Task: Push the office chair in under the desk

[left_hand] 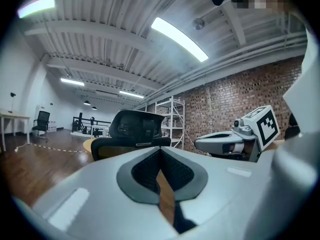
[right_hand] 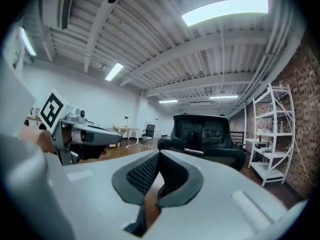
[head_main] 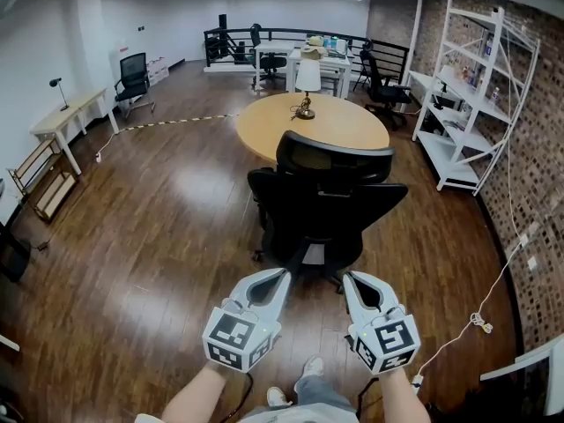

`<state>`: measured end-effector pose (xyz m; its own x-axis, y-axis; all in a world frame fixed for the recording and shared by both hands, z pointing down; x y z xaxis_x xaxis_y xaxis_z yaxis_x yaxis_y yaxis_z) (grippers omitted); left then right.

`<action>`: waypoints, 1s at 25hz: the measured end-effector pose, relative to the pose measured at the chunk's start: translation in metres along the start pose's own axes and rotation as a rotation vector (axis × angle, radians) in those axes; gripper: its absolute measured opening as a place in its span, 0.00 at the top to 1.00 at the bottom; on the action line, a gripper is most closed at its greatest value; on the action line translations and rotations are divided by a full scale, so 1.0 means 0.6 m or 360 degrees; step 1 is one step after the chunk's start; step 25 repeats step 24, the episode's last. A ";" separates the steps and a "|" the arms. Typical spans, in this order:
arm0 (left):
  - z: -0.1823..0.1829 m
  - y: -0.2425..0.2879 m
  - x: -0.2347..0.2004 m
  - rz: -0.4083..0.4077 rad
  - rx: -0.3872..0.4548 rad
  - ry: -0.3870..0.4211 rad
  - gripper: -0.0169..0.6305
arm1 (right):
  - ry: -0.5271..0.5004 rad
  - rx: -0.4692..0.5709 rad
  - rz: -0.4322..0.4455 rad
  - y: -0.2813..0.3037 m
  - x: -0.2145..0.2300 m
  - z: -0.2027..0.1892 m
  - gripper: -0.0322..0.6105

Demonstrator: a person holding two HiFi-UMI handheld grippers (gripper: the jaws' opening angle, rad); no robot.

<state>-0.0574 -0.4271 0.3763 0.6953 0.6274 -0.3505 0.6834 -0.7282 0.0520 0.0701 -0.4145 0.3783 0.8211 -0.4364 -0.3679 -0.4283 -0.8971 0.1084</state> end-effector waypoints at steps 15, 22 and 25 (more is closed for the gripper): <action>-0.050 -0.023 0.051 0.0013 0.0012 -0.0101 0.95 | 0.0183 0.0100 0.0020 -0.043 -0.054 0.000 0.95; -0.058 -0.016 0.063 0.0007 -0.0011 -0.0100 0.95 | 0.0219 0.0100 0.0026 -0.047 -0.050 -0.011 0.95; -0.059 -0.016 0.063 0.0007 -0.0010 -0.0103 0.95 | 0.0220 0.0108 0.0025 -0.048 -0.051 -0.010 0.95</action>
Point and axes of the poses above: the fingertips, and each gripper's own axes: y forward along the fingers, x to its right, z out of its top, the point moved 2 cm from there along -y, backward along the fingers, and after that the axes turned 15 degrees about -y, right-handed, at the moved point
